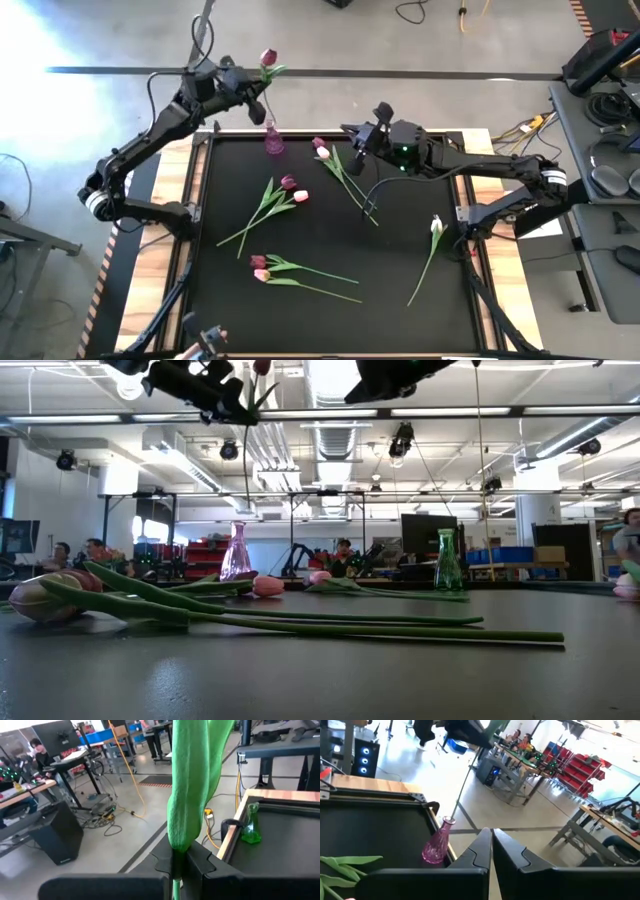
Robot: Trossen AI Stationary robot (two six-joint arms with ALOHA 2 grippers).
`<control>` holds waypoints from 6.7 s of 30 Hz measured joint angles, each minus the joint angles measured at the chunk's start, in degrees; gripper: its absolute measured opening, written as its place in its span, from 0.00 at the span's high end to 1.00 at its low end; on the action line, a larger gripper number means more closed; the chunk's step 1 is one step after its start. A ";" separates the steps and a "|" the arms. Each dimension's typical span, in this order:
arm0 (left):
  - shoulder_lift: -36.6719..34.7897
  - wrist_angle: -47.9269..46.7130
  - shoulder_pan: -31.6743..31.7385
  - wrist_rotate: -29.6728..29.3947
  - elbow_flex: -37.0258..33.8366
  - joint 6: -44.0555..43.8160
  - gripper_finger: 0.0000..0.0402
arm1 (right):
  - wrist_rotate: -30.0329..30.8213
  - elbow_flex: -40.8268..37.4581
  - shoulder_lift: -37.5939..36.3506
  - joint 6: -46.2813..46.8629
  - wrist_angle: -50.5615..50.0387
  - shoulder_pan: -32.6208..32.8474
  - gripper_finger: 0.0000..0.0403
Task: Sort flowers into vase by color
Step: Put the middle right red flower into the purple vase, then put the top center pink flower into the green vase
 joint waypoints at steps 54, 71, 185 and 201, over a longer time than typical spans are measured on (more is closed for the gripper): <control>4.43 28.85 3.73 2.48 -28.54 -10.20 0.96 | -0.08 -4.18 -2.08 7.67 -5.50 0.04 0.98; -2.71 29.47 3.73 2.30 -34.49 -11.14 0.52 | -0.16 -3.68 -2.03 13.40 -12.41 -1.35 0.71; -20.90 47.54 1.58 2.97 -58.78 -20.67 0.56 | 10.24 -29.44 -1.64 2.36 54.21 -25.84 0.97; -20.90 47.50 1.58 2.99 -58.78 -20.67 0.56 | 17.99 -29.46 -6.08 2.33 33.26 -25.84 0.97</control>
